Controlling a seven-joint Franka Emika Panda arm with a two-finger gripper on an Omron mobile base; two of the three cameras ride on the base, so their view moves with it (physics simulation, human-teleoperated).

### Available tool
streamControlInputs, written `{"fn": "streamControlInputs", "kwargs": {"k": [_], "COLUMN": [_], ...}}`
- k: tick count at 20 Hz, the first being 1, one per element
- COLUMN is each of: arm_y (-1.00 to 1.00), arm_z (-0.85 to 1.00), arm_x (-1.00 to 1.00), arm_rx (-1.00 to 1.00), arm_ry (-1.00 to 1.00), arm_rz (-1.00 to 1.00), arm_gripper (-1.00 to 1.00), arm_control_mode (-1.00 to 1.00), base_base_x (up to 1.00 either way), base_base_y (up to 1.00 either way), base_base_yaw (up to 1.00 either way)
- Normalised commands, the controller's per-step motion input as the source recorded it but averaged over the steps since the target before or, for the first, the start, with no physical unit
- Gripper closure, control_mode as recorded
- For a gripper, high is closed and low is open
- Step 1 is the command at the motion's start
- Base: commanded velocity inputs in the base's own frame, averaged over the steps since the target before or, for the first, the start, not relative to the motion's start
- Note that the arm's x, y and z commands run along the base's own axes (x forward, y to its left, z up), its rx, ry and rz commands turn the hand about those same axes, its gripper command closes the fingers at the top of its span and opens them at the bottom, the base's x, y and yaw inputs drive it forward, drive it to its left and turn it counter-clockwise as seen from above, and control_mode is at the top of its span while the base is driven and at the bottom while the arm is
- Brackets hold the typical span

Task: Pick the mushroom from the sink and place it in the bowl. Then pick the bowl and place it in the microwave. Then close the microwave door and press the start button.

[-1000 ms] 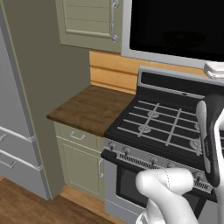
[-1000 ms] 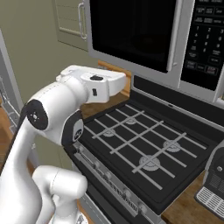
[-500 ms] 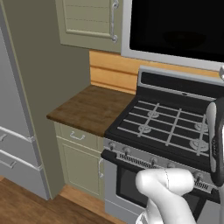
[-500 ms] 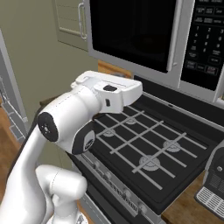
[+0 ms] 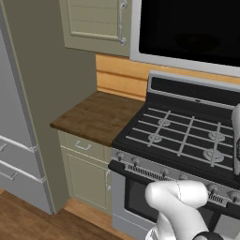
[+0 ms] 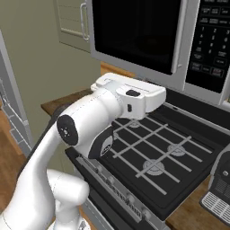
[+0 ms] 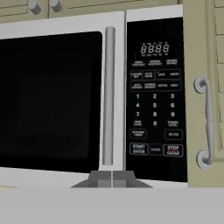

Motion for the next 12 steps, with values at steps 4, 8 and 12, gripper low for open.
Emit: {"fn": "streamControlInputs", "kwargs": {"k": [4,8,12], "arm_y": [-0.39,-0.17,-0.2], "arm_z": [0.0,0.0,0.0], "arm_x": [0.27,0.19,0.3], "arm_rx": [0.06,0.01,0.0], "arm_ry": [0.0,0.0,0.0], "arm_rz": [0.03,0.02,0.0], "arm_gripper": [1.0,1.0,1.0], "arm_control_mode": [-1.0,-1.0,-1.0], "base_base_x": [0.0,0.0,0.0], "base_base_y": [0.0,0.0,0.0], "base_base_yaw": [0.0,0.0,0.0]}}
